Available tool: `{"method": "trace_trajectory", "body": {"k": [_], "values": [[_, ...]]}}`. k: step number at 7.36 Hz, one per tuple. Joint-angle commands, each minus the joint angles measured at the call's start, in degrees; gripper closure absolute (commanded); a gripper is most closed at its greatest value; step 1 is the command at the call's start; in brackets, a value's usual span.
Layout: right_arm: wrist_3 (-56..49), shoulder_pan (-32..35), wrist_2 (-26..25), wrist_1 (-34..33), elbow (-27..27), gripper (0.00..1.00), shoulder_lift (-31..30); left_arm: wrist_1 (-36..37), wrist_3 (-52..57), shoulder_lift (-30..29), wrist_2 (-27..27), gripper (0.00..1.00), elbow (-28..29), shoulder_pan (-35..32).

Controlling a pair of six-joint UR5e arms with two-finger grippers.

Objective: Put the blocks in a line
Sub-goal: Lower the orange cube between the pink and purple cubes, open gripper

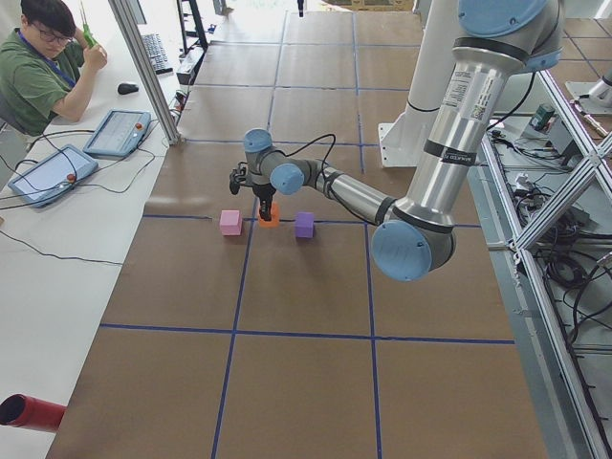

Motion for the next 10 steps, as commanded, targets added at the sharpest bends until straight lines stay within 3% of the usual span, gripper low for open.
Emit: {"method": "trace_trajectory", "body": {"k": [1,6,7,8,10], "values": [[0.00,0.00,0.00,0.04,0.00,0.00,0.00,-1.53,0.14,0.00,-0.01,1.00,1.33,-0.07],[0.00,0.00,0.00,-0.05,0.00,0.00,0.00,-2.15,1.02,0.61,0.07,0.98,1.77,-0.16],[0.00,0.00,0.00,0.03,0.00,0.00,0.00,-2.24,1.37,0.61,0.07,0.46,1.77,-0.16],[0.00,0.00,0.00,0.04,0.00,0.00,0.00,-2.41,3.20,0.70,0.16,0.00,1.77,-0.16],[0.00,0.00,0.00,0.04,0.00,0.00,0.00,-2.41,3.31,0.79,0.07,0.00,2.12,-0.16]]}}
